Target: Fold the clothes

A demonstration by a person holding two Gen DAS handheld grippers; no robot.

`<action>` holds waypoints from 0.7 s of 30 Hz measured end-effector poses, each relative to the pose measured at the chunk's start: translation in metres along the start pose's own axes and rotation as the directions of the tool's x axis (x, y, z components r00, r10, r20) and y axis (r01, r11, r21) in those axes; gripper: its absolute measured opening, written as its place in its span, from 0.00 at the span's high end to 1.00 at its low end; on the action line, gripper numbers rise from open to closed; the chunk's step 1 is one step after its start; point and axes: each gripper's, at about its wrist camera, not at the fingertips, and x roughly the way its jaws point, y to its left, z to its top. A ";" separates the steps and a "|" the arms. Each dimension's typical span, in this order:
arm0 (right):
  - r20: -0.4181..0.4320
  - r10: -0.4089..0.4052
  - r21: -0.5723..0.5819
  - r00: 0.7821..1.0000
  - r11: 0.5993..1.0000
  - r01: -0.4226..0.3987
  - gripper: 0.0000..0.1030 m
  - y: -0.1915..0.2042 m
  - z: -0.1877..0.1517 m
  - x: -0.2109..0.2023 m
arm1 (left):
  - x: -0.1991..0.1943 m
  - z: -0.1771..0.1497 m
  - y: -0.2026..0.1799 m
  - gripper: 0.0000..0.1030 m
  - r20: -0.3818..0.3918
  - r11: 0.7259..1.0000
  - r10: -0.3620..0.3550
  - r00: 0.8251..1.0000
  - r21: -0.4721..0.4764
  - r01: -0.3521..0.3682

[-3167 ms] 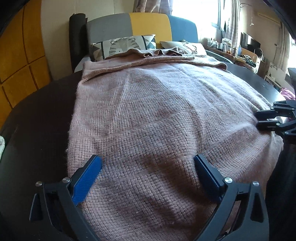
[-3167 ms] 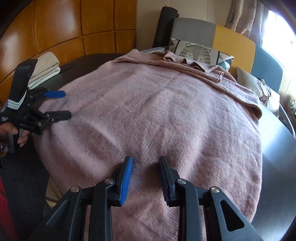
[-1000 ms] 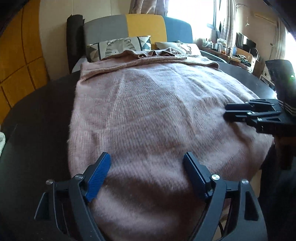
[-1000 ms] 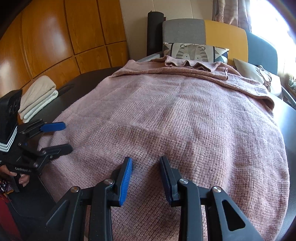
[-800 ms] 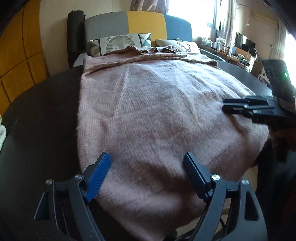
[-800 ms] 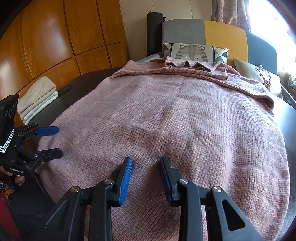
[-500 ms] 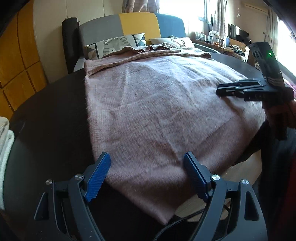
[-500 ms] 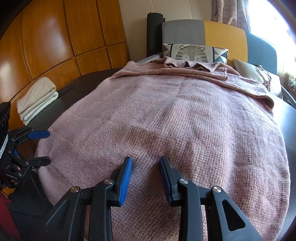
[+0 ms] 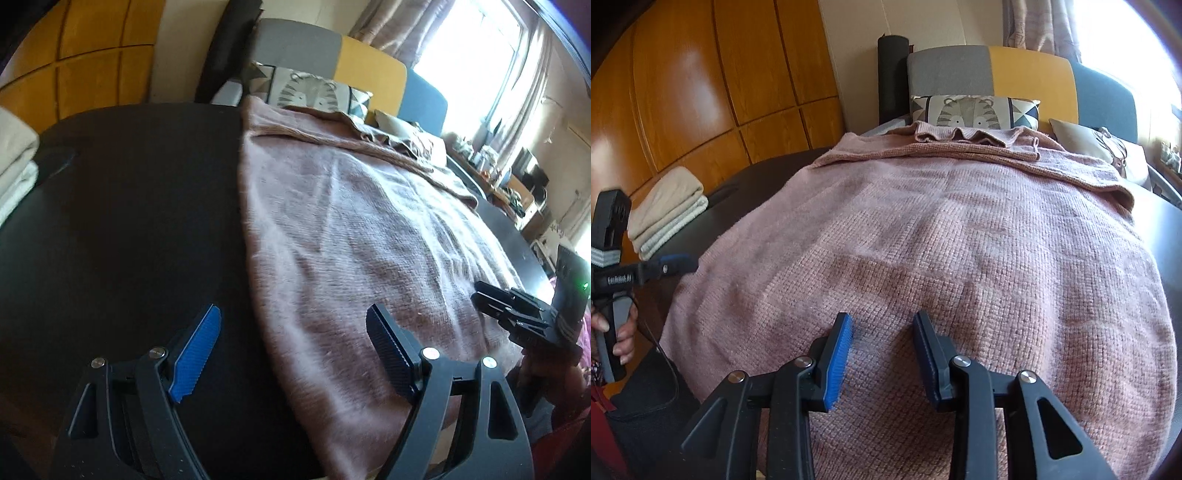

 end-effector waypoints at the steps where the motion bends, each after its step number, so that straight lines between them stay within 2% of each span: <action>1: -0.013 -0.005 -0.011 1.000 1.000 0.004 0.65 0.001 0.002 0.001 | 0.003 -0.001 -0.004 0.19 -0.001 0.999 0.021 1.000 0.025 -0.021; 5: -0.081 -0.033 -0.035 0.996 0.999 0.030 0.63 0.004 0.010 0.005 | 0.014 -0.008 -0.025 0.17 0.012 0.980 0.126 0.992 0.154 -0.127; 7: -0.129 -0.051 -0.050 0.990 0.998 0.045 0.63 0.005 0.015 0.007 | 0.014 -0.011 -0.027 0.15 0.022 0.975 0.138 0.990 0.173 -0.139; 10: -0.187 -0.057 -0.070 0.981 0.997 0.044 0.63 0.005 0.021 0.006 | 0.013 -0.009 -0.023 0.15 0.012 0.981 0.122 0.992 0.150 -0.122; 14: -0.195 -0.056 -0.015 0.979 0.998 0.054 0.63 -0.014 0.019 -0.005 | 0.012 -0.010 -0.024 0.13 0.006 0.979 0.124 0.992 0.161 -0.124; 21: -0.222 -0.141 -0.035 0.965 0.990 0.136 0.63 -0.031 0.013 -0.018 | 0.017 -0.004 -0.027 0.05 -0.039 0.980 0.122 0.992 0.162 -0.114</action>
